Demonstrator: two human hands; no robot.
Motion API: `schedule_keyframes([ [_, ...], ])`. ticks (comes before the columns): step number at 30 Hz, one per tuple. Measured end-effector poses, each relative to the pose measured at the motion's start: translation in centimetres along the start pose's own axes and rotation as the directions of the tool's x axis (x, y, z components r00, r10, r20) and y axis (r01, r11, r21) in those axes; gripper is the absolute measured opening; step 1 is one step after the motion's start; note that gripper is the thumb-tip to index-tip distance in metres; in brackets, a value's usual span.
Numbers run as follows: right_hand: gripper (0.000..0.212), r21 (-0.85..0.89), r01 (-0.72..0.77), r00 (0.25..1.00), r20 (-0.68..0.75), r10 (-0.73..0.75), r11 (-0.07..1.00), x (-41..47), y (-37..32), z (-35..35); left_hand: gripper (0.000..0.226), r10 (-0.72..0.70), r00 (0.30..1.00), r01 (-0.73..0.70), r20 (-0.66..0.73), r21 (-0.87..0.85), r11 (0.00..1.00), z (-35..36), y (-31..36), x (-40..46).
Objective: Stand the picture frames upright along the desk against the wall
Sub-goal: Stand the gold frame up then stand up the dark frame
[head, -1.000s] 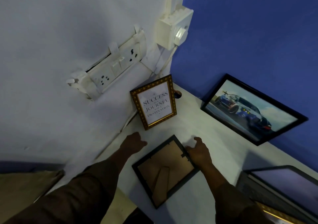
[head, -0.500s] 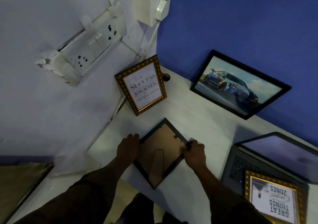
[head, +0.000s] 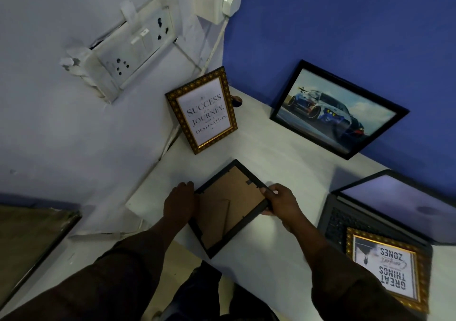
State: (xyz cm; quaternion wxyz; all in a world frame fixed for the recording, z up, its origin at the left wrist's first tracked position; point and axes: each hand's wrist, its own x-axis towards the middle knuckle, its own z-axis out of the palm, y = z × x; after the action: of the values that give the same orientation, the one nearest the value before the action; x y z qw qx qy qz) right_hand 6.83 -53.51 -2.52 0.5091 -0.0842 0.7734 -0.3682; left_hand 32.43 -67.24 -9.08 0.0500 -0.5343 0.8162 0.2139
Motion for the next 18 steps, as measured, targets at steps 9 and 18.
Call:
schedule_keyframes([
  [9,0.031,-0.022,0.232,0.972,0.053,-0.231,0.972,-5.3,-4.6,0.1,0.033,0.148,0.987,-0.159,-0.058,-0.335,0.929,-5.1,5.4,-5.3],
  [18,0.029,-0.167,0.465,0.883,0.017,-0.469,0.869,-14.2,-4.0,-2.6,0.059,0.403,0.893,-0.387,-0.202,0.117,0.915,-5.9,11.6,-15.4],
])
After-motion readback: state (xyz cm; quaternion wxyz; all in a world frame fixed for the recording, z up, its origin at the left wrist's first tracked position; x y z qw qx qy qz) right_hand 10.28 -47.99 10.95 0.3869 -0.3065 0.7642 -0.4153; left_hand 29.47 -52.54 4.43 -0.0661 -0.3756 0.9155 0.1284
